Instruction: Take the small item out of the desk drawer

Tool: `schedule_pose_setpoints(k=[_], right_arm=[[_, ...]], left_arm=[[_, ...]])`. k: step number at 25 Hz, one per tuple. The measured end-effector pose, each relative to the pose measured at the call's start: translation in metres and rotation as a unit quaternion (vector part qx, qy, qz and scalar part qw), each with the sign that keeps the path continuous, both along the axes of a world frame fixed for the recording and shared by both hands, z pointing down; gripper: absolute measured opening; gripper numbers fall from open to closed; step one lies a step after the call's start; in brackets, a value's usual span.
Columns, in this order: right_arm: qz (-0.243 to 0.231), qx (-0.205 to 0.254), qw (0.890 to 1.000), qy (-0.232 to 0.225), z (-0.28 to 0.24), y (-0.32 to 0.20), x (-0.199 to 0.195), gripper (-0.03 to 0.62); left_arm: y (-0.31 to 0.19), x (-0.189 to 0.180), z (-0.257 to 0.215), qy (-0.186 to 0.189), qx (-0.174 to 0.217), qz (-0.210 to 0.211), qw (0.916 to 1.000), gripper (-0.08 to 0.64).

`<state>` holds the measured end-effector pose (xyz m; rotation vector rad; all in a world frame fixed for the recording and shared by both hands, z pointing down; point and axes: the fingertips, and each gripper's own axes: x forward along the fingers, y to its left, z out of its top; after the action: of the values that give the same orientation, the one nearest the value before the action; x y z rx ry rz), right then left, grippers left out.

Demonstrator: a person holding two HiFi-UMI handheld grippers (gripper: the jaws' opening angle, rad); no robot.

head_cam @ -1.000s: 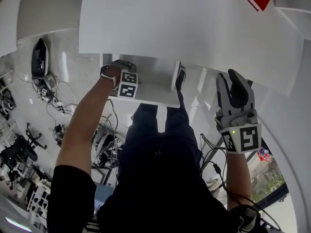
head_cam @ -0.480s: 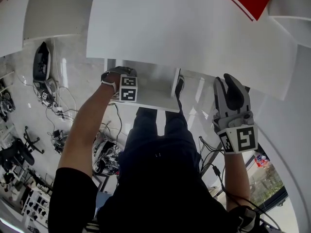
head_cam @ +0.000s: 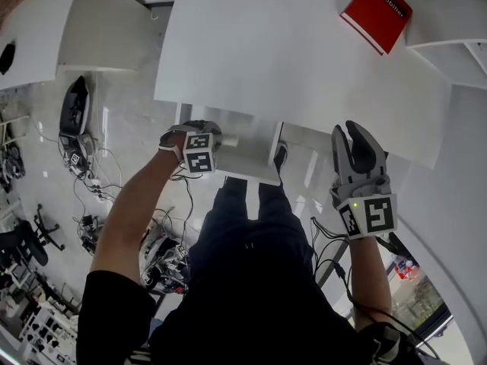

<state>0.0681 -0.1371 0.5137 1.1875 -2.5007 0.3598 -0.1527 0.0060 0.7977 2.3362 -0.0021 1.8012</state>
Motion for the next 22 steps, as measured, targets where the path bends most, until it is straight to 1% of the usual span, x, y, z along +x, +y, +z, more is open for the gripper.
schedule_pose_setpoints(k=[4,8,15,17,18,22], right_arm=[[0.003,0.017,1.000,-0.006,-0.016,0.001,0.002,0.084],[0.006,0.035,0.999,-0.011,-0.029,0.003,0.009,0.081],[0.000,0.059,0.998,-0.014,-0.054,0.009,0.012,0.078],[0.003,0.063,0.998,-0.014,-0.062,0.010,0.012,0.077],[0.005,0.063,0.998,-0.015,-0.066,0.011,0.011,0.077],[0.005,0.067,0.998,-0.016,-0.082,0.015,0.007,0.074]], left_arm=[[-0.002,0.002,-0.025,0.015,0.016,-0.043,0.9988,0.120],[-0.004,0.009,-0.047,0.034,0.032,-0.094,0.9945,0.120],[-0.006,0.016,-0.096,0.055,0.079,-0.133,0.9864,0.121],[-0.010,0.016,-0.115,0.067,0.090,-0.157,0.9812,0.121],[-0.012,0.017,-0.125,0.078,0.094,-0.174,0.9772,0.121],[-0.024,0.024,-0.162,0.131,0.104,-0.250,0.9538,0.121]])
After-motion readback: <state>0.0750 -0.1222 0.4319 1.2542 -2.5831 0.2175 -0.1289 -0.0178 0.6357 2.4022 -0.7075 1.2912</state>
